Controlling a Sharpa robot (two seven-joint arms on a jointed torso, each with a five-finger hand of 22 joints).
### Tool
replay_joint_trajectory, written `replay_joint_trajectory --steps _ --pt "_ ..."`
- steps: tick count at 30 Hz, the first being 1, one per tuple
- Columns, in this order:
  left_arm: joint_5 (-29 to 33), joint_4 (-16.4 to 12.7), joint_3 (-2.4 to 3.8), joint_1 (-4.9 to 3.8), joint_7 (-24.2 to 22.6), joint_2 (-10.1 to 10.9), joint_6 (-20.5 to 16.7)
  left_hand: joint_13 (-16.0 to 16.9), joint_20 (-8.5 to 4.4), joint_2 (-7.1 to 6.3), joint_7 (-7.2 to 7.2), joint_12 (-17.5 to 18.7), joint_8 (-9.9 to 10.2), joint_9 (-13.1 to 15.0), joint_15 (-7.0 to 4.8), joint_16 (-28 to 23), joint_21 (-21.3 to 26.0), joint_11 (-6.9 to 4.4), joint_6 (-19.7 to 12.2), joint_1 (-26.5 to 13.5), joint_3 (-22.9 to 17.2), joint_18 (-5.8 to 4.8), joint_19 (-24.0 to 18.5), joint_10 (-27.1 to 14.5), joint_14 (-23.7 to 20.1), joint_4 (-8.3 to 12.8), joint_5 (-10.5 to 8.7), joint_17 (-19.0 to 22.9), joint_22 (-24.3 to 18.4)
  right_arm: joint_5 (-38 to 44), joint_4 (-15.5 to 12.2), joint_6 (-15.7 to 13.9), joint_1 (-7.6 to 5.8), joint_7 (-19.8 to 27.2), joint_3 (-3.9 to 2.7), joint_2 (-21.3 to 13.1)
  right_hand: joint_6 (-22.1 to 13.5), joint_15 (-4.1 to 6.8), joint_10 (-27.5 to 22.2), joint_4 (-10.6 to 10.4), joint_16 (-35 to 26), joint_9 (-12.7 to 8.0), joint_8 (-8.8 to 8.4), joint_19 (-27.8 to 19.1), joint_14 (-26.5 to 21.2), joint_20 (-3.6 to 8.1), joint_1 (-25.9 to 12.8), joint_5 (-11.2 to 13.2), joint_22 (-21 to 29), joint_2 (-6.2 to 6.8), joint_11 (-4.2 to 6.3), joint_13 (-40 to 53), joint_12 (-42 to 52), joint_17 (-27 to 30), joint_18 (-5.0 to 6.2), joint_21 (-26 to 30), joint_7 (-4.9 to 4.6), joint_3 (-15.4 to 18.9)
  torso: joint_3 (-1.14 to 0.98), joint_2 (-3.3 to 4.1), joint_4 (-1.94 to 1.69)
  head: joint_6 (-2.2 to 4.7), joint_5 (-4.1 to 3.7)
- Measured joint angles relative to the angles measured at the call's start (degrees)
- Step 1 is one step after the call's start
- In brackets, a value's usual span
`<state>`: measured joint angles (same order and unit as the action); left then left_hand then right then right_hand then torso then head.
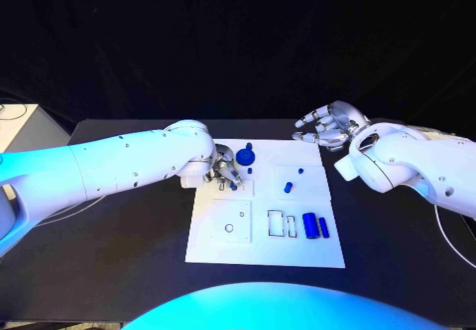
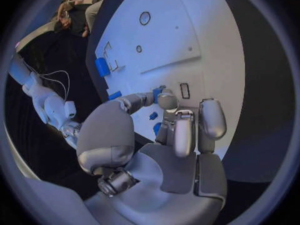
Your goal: Assemble the parts on the task board
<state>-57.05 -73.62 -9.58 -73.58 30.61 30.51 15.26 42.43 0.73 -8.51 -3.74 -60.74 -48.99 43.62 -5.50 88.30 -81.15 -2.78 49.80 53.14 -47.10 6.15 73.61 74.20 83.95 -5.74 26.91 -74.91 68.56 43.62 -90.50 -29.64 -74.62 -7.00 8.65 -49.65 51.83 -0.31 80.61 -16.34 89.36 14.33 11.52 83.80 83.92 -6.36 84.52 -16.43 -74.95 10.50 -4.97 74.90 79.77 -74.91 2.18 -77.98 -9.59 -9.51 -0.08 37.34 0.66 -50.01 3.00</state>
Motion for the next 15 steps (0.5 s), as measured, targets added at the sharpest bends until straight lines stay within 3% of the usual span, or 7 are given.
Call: replay_joint_trajectory --steps 15 --pt "1.97 0.76 0.48 -0.04 0.07 -0.03 1.12 0.32 0.00 0.00 0.00 0.00 0.34 0.04 0.00 0.00 0.00 -0.05 -0.01 0.00 0.30 -0.57 0.00 -0.08 0.00 0.30 -0.31 0.00 0.30 0.00 0.06 0.13 0.11 0.00 0.00 0.08 0.00 0.00 0.00 0.00 0.00 0.00 0.00 0.00 0.00 0.00 0.00 0.00 0.01 0.00 0.00 0.00 0.00 -0.03 0.00 0.00 0.00 0.00 0.03 0.04 0.08 0.00 -0.05"
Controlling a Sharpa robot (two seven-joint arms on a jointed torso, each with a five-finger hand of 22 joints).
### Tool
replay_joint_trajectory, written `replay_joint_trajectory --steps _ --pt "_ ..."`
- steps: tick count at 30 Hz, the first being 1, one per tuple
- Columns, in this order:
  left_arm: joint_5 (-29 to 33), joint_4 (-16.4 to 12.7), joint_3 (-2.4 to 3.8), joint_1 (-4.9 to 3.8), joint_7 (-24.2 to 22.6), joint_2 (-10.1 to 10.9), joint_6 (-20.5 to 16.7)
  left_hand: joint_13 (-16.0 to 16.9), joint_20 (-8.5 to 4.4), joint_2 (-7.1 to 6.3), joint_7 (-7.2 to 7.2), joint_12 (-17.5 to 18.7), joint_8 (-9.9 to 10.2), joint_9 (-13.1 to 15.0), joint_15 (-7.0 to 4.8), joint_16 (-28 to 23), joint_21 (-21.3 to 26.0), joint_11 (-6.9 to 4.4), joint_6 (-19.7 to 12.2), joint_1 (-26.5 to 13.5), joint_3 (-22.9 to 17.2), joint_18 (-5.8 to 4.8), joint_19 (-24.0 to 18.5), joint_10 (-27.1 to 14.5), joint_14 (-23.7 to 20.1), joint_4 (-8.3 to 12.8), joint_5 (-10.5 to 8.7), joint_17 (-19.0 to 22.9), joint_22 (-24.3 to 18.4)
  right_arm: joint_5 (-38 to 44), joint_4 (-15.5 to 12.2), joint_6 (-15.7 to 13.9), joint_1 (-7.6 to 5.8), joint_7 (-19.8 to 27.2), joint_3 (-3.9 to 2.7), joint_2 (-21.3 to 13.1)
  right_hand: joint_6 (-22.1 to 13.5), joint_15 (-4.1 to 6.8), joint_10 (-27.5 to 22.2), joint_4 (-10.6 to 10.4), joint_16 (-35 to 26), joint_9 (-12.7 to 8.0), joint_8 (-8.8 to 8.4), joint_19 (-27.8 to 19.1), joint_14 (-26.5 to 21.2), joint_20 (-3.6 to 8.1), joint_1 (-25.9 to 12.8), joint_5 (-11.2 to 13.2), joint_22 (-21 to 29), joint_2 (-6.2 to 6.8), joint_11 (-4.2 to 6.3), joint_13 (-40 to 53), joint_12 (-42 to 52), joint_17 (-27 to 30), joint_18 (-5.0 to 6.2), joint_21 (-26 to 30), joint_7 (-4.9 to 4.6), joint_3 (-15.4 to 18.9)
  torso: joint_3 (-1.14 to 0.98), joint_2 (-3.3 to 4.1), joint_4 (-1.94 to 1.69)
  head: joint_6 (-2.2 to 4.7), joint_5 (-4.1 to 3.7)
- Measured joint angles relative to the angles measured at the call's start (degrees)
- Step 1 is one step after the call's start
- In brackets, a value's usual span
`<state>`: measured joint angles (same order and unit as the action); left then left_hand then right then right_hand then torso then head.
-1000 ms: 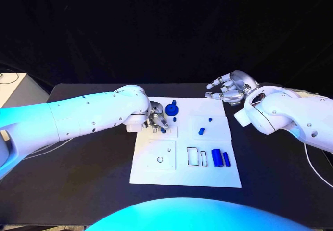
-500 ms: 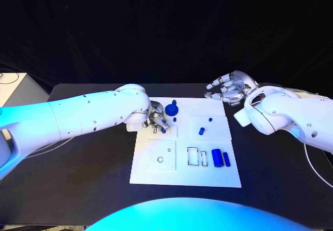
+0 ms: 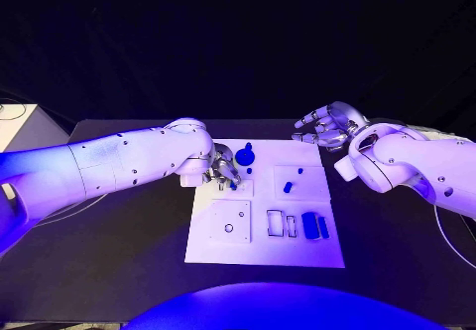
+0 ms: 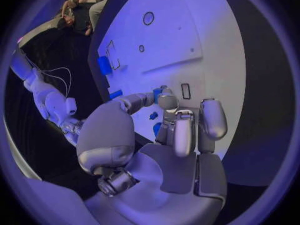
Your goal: Assemble the parts on the task board
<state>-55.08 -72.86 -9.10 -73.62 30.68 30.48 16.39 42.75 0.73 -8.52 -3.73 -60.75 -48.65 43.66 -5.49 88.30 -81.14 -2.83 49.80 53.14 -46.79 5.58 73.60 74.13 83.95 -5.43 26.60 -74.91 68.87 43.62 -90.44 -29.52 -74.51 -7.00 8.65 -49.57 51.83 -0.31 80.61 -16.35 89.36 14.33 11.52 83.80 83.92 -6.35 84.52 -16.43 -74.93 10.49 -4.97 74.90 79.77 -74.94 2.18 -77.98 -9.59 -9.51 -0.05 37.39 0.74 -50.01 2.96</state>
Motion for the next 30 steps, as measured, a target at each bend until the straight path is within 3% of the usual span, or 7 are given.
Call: replay_joint_trajectory --steps 30 --pt "-0.39 0.72 0.14 -0.14 0.24 -0.45 2.65 0.04 0.21 -0.01 0.00 0.00 -0.17 0.19 0.00 0.22 0.00 0.11 -0.01 0.01 0.16 0.05 0.21 -0.11 0.00 0.16 0.24 0.00 0.08 0.00 0.08 0.14 0.18 -0.02 0.00 0.04 0.00 0.00 0.00 0.00 0.00 -0.04 0.00 0.00 0.00 0.00 0.00 0.00 0.03 0.00 0.00 0.00 0.00 0.02 0.00 0.24 0.00 0.00 -0.05 -0.08 -0.12 0.00 0.07"
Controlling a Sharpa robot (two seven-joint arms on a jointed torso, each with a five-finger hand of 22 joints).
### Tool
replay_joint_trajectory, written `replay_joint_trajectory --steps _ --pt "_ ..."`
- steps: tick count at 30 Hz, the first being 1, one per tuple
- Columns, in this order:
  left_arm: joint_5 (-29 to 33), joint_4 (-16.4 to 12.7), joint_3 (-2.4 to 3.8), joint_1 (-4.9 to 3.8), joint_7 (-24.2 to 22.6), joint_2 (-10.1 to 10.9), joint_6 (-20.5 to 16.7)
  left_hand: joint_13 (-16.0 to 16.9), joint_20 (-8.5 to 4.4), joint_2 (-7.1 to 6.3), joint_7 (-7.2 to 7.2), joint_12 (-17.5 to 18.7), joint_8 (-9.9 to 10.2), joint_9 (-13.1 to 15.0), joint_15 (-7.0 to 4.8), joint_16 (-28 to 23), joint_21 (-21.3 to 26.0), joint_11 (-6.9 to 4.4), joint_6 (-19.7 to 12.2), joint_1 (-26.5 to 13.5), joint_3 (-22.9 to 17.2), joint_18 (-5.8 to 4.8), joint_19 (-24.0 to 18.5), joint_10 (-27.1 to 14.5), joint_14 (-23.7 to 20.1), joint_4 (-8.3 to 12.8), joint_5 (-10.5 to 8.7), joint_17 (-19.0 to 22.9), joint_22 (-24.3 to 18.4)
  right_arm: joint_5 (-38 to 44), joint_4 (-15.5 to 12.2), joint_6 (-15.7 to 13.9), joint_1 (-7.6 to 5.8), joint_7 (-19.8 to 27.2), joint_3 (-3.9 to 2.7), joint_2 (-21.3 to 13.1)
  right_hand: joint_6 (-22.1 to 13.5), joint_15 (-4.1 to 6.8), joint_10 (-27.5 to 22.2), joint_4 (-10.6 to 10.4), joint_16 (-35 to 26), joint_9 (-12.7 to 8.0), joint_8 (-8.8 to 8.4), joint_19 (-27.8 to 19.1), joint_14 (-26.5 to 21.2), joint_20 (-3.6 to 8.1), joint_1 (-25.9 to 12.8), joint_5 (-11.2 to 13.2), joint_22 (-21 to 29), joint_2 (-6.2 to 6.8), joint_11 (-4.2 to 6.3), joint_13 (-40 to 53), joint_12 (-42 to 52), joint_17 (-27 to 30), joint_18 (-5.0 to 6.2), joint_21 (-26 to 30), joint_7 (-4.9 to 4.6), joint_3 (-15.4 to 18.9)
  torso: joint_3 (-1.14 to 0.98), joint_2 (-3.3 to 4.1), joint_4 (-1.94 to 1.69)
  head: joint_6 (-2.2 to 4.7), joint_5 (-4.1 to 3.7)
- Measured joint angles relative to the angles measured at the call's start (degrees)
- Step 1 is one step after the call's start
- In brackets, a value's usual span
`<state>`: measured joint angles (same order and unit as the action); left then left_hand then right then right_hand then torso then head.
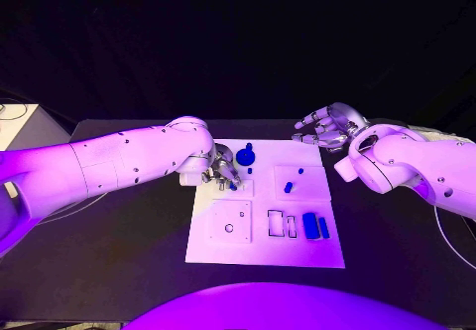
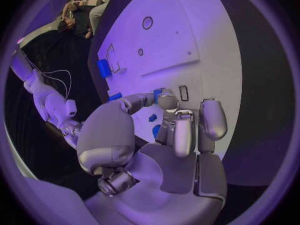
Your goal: Assemble the parts on the task board
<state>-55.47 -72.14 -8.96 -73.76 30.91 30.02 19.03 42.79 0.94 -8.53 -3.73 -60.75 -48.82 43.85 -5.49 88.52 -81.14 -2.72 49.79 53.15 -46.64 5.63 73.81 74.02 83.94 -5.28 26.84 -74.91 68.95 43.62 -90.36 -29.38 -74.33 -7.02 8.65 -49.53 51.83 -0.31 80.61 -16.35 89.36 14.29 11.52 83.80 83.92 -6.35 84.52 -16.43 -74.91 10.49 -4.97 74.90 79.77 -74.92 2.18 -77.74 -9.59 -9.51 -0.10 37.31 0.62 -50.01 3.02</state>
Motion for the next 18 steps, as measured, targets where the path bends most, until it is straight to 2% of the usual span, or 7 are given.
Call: replay_joint_trajectory --steps 18 --pt "-0.26 0.25 -0.48 -0.26 0.01 -0.40 -0.02 -0.07 0.00 0.00 0.00 -0.19 0.01 0.03 0.00 0.22 0.00 -0.12 0.01 0.01 0.32 0.02 0.00 0.15 0.00 0.32 -0.01 0.00 0.14 0.00 -0.03 0.02 0.05 0.00 0.00 -0.04 0.00 0.00 0.00 0.00 0.00 0.00 0.00 0.00 0.00 0.00 0.00 0.00 -0.04 0.00 0.00 0.00 0.00 0.01 0.00 0.00 0.00 0.00 0.02 0.02 0.02 0.00 0.04"
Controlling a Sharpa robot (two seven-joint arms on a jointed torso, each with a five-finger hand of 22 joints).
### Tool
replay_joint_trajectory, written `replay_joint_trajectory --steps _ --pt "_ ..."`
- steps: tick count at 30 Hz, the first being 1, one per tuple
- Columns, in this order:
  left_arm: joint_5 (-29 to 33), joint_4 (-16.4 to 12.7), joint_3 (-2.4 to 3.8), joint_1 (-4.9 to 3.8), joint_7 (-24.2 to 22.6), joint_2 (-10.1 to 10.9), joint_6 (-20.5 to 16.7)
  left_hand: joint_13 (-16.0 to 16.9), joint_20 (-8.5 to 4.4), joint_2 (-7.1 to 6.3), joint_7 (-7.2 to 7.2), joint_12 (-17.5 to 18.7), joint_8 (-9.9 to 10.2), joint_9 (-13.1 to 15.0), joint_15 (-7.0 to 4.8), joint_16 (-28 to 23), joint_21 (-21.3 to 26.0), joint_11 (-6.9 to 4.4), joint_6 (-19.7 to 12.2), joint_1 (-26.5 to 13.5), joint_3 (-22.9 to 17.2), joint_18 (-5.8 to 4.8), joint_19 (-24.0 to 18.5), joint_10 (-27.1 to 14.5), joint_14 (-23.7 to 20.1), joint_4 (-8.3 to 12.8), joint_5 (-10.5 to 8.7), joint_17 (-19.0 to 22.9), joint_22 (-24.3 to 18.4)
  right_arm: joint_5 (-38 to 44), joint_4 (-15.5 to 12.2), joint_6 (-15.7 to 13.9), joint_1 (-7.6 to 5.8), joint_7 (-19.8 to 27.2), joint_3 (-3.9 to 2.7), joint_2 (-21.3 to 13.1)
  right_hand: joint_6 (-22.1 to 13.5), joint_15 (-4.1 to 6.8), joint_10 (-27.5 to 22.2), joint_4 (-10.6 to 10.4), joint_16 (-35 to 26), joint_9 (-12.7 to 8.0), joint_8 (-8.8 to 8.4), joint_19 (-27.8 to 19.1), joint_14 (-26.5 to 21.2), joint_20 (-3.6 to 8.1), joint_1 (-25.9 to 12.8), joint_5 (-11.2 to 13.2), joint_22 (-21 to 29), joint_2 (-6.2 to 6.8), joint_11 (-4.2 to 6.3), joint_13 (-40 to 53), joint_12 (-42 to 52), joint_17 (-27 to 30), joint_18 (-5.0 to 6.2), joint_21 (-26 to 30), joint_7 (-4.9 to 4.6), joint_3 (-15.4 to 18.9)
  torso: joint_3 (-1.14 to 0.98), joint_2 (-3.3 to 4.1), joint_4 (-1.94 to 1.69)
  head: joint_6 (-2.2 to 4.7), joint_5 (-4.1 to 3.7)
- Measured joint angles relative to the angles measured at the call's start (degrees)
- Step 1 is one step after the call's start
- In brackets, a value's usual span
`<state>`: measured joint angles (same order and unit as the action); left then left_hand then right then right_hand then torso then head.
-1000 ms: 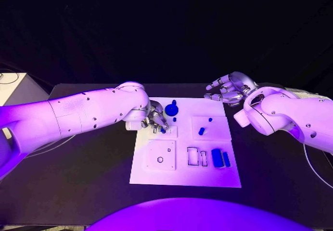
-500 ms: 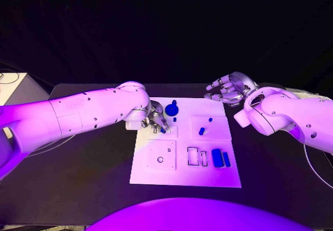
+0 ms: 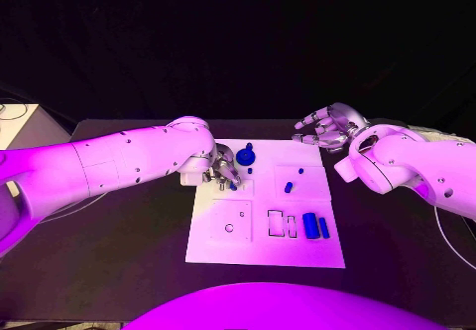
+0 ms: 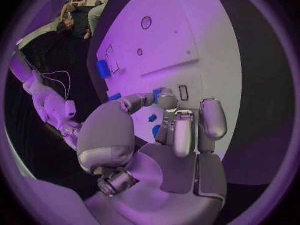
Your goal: Assemble the parts on the task board
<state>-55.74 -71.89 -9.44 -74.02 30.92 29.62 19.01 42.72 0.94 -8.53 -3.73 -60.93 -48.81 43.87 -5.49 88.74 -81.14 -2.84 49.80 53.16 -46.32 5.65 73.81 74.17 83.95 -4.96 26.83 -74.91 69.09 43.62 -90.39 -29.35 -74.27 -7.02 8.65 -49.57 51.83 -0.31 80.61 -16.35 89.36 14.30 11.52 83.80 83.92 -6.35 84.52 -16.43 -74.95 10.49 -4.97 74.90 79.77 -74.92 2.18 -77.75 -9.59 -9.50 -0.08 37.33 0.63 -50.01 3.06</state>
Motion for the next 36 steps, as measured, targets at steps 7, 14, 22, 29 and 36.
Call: replay_joint_trajectory --steps 7,14,22,29,36 --pt "0.09 0.18 -0.06 -0.02 0.02 -0.15 -0.11 0.20 0.00 0.25 0.16 -0.30 -0.19 0.37 0.00 0.00 0.00 -0.29 0.19 -0.25 0.39 0.00 0.00 0.52 0.00 0.39 -0.01 0.00 -0.01 0.00 0.00 0.01 0.03 0.00 0.00 -0.03 -0.20 0.00 -0.20 0.24 0.00 0.00 0.00 0.00 0.00 0.00 0.00 0.00 0.01 0.00 0.20 0.00 0.00 0.00 0.00 0.00 -0.20 -0.24 0.01 -0.01 0.01 0.00 -0.11" --pt "0.24 0.55 -0.11 -0.03 0.08 -0.42 -0.16 0.37 0.22 1.01 0.21 -0.52 -0.57 0.80 -0.21 0.22 0.00 -0.42 0.83 -1.01 0.57 0.00 0.22 1.04 0.22 0.57 -0.01 0.00 0.09 0.00 -0.01 0.02 0.07 0.00 0.00 -0.04 -0.20 0.00 -0.20 0.24 0.00 0.01 0.00 0.00 0.00 0.00 0.00 0.00 0.01 0.00 0.20 0.00 0.00 0.00 0.00 0.00 -0.20 -0.24 0.01 -0.02 0.02 0.00 -0.13" --pt "0.46 0.91 -0.14 -0.05 0.15 -0.68 -0.17 0.35 0.25 1.51 0.46 -0.52 -0.77 0.80 -0.44 0.22 0.00 -0.34 1.10 -1.54 0.79 0.01 0.25 1.14 0.00 0.79 -0.23 0.00 0.17 0.00 -0.05 0.02 0.10 0.01 0.00 -0.07 -0.20 0.00 -0.20 0.24 0.00 0.01 0.00 0.00 0.00 0.00 0.00 0.00 0.02 0.00 0.20 0.00 0.00 0.01 0.00 0.00 -0.19 -0.24 -0.03 -0.03 0.04 0.00 -0.21" --pt "0.69 1.17 -0.15 -0.06 0.16 -0.87 -0.15 0.35 0.42 1.52 0.47 -0.52 -0.54 0.83 -0.43 0.22 0.00 -0.23 1.35 -2.01 0.95 0.00 0.42 1.26 0.00 0.95 -0.23 0.00 0.17 0.00 -0.07 0.02 0.11 0.02 0.00 -0.12 -0.19 0.00 -0.20 0.24 0.00 0.01 0.00 0.00 0.00 0.00 0.00 0.00 0.03 0.00 0.20 0.00 0.00 0.01 -0.01 0.00 -0.19 -0.24 -0.03 -0.01 0.04 0.00 -0.27" --pt "0.78 1.17 -0.17 -0.08 0.16 -0.88 -0.10 0.24 0.42 1.53 0.49 -0.52 -0.40 0.95 -0.43 0.44 0.00 -0.37 1.53 -2.10 1.10 0.01 0.42 1.47 0.00 1.11 -0.18 0.00 0.16 0.00 -0.09 0.03 0.11 0.02 0.00 -0.15 -0.19 0.00 -0.20 0.24 0.00 0.01 0.00 0.00 0.00 0.00 0.00 0.00 0.03 0.00 0.20 0.00 0.00 0.01 0.00 0.00 -0.19 -0.24 0.01 -0.01 0.01 0.00 -0.29"
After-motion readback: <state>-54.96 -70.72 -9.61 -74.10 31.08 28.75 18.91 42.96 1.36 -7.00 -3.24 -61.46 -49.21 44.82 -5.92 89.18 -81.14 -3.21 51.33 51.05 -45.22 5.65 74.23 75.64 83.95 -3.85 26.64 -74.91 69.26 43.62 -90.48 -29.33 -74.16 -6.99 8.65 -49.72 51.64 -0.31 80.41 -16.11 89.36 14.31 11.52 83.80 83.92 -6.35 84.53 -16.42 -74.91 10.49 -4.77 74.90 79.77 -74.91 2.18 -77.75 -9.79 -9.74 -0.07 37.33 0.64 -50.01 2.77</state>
